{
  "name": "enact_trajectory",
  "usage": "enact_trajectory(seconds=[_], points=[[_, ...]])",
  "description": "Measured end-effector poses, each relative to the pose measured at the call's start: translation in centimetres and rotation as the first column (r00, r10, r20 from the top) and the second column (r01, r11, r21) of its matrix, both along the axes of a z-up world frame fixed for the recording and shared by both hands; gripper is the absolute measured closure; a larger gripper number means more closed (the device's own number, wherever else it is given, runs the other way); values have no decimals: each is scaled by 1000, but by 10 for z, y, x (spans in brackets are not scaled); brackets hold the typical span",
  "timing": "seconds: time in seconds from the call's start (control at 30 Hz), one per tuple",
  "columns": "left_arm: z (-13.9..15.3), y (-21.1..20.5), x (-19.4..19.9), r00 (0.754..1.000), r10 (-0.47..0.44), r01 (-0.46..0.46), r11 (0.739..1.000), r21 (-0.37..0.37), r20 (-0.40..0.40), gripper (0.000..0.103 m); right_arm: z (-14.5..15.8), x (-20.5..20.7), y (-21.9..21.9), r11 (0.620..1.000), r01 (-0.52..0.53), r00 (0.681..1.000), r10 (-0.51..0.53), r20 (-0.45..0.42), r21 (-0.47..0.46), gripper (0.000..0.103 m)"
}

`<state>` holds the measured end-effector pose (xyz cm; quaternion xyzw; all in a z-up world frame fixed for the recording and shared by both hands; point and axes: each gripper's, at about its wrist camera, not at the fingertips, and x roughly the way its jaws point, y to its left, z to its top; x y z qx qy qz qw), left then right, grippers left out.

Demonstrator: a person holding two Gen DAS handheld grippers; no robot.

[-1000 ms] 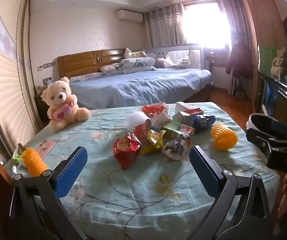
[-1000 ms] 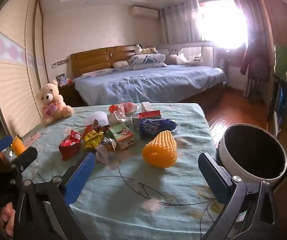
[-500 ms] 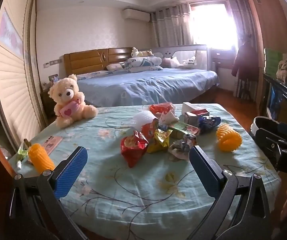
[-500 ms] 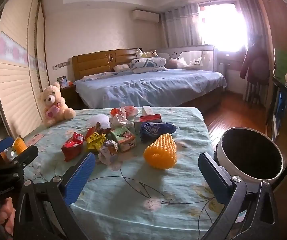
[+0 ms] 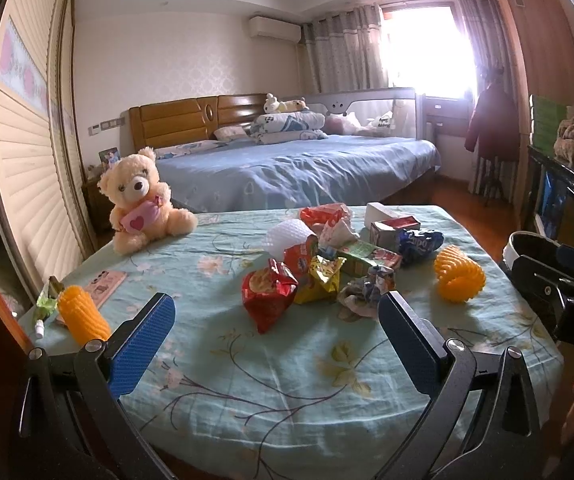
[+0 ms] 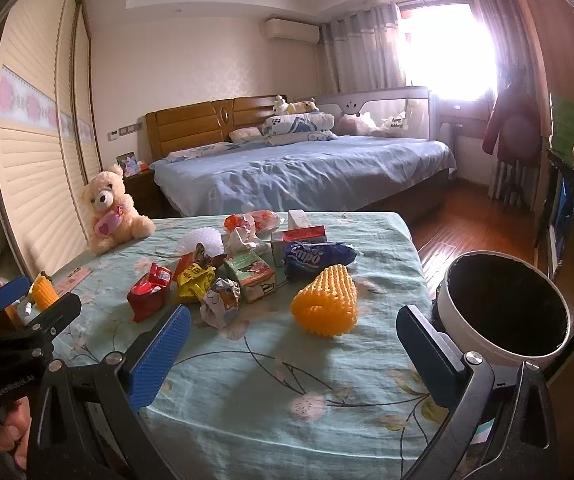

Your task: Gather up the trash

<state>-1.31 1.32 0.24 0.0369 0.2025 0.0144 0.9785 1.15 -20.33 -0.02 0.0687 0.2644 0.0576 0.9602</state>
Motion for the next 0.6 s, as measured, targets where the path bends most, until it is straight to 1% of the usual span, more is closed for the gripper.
enact_trajectory(seconds=[0.6], points=[[-1,2,0,1000,5,-5,1000,0,-1,0,-1,1,5,1000,-7,1000,7,-10,7,0]])
